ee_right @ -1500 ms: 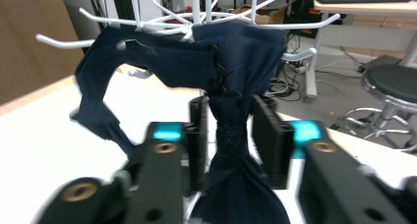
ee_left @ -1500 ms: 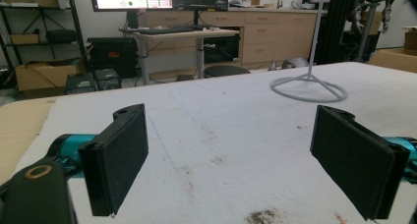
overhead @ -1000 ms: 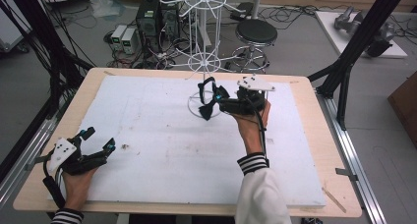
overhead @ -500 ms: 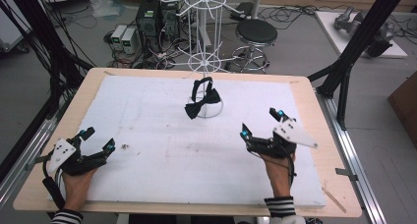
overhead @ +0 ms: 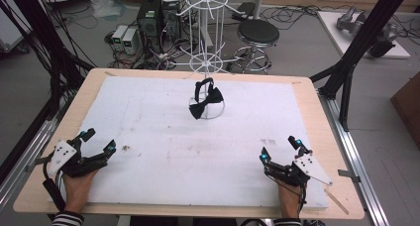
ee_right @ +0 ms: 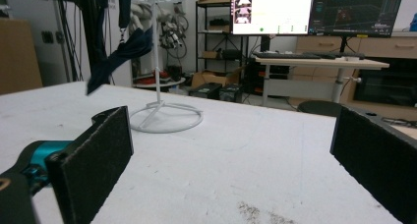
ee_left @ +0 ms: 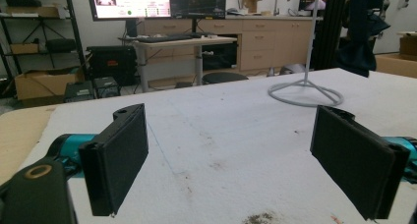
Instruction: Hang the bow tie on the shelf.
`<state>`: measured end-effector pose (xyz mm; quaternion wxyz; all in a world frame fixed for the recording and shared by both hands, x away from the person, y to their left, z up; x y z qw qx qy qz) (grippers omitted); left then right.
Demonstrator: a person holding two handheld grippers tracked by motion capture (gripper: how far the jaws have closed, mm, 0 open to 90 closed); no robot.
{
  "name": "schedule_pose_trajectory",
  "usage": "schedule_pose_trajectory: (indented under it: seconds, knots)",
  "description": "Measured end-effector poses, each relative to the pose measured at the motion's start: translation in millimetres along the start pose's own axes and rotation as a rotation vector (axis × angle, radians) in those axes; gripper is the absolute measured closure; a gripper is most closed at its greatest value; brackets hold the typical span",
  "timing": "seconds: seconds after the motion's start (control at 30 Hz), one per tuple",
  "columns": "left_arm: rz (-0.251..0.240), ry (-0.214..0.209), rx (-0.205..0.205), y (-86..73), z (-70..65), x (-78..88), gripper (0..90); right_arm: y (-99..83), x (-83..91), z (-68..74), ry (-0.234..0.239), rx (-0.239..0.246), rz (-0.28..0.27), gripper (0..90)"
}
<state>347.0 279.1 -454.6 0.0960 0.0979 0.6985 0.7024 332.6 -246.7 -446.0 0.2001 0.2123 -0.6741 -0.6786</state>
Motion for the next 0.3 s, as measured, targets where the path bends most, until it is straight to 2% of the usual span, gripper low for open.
schedule_pose_trajectory:
  seconds: [0.13, 0.3]
  knots:
    - [0.000, 0.001, 0.000, 0.0, 0.0, -0.1, 14.8, -9.4, -0.4, -1.4, -0.002, -0.012, 0.025, 1.4]
    - [0.008, 0.001, 0.005, -0.4, 0.4, -0.9, 14.8, -9.8, -0.8, -1.1, -0.006, -0.002, 0.029, 1.4]
Point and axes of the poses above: each handheld gripper's, and its own axes: x roughly backward along the jaws, y roughly out of its top, z roughly to its left, the point moved 9 cm from there along -x, roughly forward along the jaws, and after that the axes turned 11 degrees about y, right-handed, at the moved point
